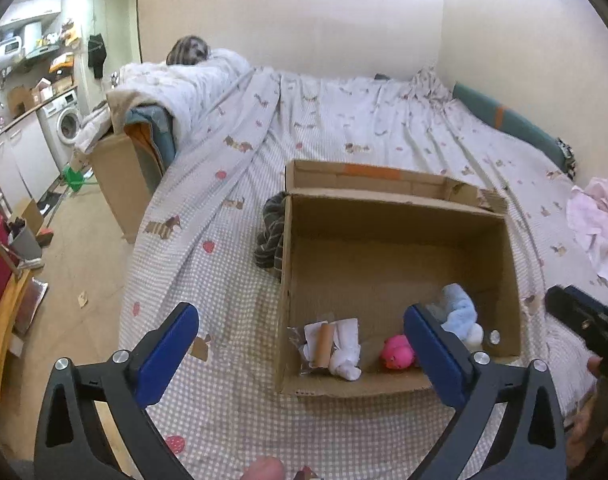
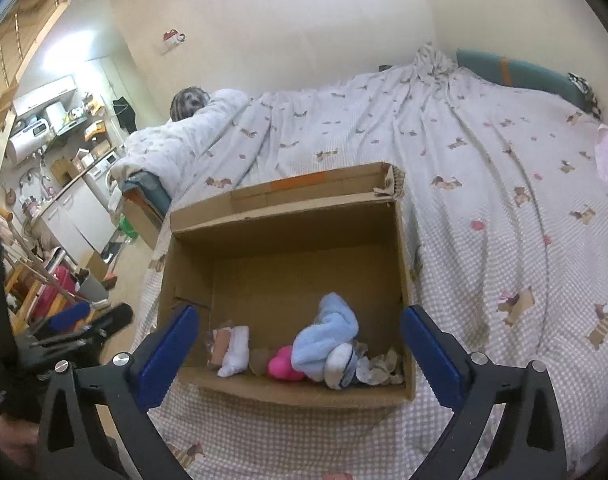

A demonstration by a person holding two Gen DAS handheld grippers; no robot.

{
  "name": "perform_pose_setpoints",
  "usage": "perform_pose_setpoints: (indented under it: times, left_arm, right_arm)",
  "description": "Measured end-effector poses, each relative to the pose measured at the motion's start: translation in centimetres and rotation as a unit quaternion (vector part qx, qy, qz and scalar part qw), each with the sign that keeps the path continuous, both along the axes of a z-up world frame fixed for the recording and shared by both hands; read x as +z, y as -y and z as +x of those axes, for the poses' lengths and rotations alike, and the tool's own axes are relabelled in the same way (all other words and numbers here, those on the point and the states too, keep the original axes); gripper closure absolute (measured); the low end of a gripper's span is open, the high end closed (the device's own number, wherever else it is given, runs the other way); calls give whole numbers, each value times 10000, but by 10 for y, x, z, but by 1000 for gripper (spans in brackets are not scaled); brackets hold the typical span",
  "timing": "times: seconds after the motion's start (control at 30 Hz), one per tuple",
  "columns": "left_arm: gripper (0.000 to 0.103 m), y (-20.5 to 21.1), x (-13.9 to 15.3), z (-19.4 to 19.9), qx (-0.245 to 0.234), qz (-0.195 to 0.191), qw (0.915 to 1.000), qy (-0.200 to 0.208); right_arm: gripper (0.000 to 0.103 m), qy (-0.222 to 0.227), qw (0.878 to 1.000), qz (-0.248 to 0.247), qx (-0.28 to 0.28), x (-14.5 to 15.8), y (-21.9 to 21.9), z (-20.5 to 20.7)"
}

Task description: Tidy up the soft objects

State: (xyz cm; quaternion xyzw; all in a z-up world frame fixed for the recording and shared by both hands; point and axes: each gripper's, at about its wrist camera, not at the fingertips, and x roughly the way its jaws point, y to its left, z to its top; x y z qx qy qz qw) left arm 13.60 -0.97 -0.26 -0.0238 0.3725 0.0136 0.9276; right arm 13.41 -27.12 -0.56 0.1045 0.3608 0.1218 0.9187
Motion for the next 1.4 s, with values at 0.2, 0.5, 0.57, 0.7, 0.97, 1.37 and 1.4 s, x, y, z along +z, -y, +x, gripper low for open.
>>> perform_pose_setpoints:
  times: [0.2, 0.5, 0.57, 0.7, 0.97, 1.37, 1.4]
  left_arm:
    - [1, 2, 4, -29, -35, 273, 9996, 43]
    - [1, -5, 2, -70, -42, -66, 10000, -30]
    - [1, -4, -1, -79, -68, -63, 9999, -69]
    - [1, 0, -8, -89, -18, -56, 9999, -142]
    - [1, 7, -14, -92, 34, -60, 9998, -190]
    - [1, 2, -17, -88, 113, -153, 9994, -285]
    - [1, 2, -17, -88, 103, -149, 9994, -282]
  right_arm:
    - [0, 63, 9999, -142, 42, 0, -6, -25]
    - [0, -51, 9999, -115, -25, -6, -3, -61]
    - [0, -73, 9998, -192, -25, -8, -4, -67]
    - [0, -100, 9993, -358, -13, -12, -6, -75]
    - [0, -159, 9981, -594, -3, -18, -13, -73]
    - [0, -227, 9976, -660, -30, -21, -14, -70]
    - [0, -225, 9976, -659, -33, -21, -14, -70]
